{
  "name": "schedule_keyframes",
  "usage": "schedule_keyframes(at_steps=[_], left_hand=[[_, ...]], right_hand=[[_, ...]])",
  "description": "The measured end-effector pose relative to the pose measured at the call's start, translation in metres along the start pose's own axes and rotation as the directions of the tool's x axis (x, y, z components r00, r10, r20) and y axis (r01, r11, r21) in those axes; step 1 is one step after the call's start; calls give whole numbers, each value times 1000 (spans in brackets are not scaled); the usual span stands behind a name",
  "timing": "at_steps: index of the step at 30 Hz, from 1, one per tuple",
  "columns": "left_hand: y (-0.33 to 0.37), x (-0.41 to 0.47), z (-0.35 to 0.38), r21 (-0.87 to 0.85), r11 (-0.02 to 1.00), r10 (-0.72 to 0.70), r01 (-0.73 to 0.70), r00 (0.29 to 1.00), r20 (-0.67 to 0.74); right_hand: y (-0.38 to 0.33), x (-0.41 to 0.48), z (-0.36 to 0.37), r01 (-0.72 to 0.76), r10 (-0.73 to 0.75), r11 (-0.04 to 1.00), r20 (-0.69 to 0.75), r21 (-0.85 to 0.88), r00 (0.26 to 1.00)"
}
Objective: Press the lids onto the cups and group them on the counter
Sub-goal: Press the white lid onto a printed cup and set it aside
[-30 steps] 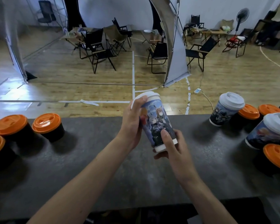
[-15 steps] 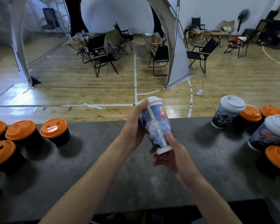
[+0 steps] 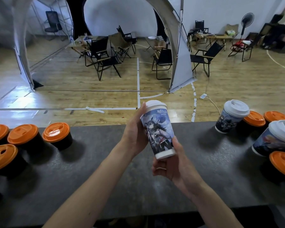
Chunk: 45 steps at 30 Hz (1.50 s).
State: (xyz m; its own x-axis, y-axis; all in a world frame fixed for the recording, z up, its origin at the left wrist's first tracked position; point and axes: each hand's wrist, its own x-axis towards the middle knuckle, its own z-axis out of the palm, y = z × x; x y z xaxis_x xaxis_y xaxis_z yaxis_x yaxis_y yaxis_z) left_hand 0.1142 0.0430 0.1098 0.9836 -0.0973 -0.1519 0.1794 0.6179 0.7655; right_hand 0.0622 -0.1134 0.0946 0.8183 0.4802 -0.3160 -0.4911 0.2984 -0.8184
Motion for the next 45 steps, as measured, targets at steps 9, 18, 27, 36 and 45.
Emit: schedule_keyframes(at_steps=[9,18,27,36,45], left_hand=[[-7,6,-3,18,998,-62,62,998,-27],[-7,2,-5,29,999,-15,17,998,-59],[-8,-1,-5,98,995,40,-34,997,-62],[-43,-9,-11,-10,998,-57,56,984,-169],[-80,-32,-35,-279,950,-178,137,975,-131]], right_hand=[[12,-2,0,170,-327,831,-217,-530,920],[-5,-6,2,-103,102,994,28,30,994],[-3,-3,-4,-104,98,974,36,202,995],[13,10,-3,440,-812,460,-164,-771,561],[-2,31,-2,357,-767,254,38,-899,641]])
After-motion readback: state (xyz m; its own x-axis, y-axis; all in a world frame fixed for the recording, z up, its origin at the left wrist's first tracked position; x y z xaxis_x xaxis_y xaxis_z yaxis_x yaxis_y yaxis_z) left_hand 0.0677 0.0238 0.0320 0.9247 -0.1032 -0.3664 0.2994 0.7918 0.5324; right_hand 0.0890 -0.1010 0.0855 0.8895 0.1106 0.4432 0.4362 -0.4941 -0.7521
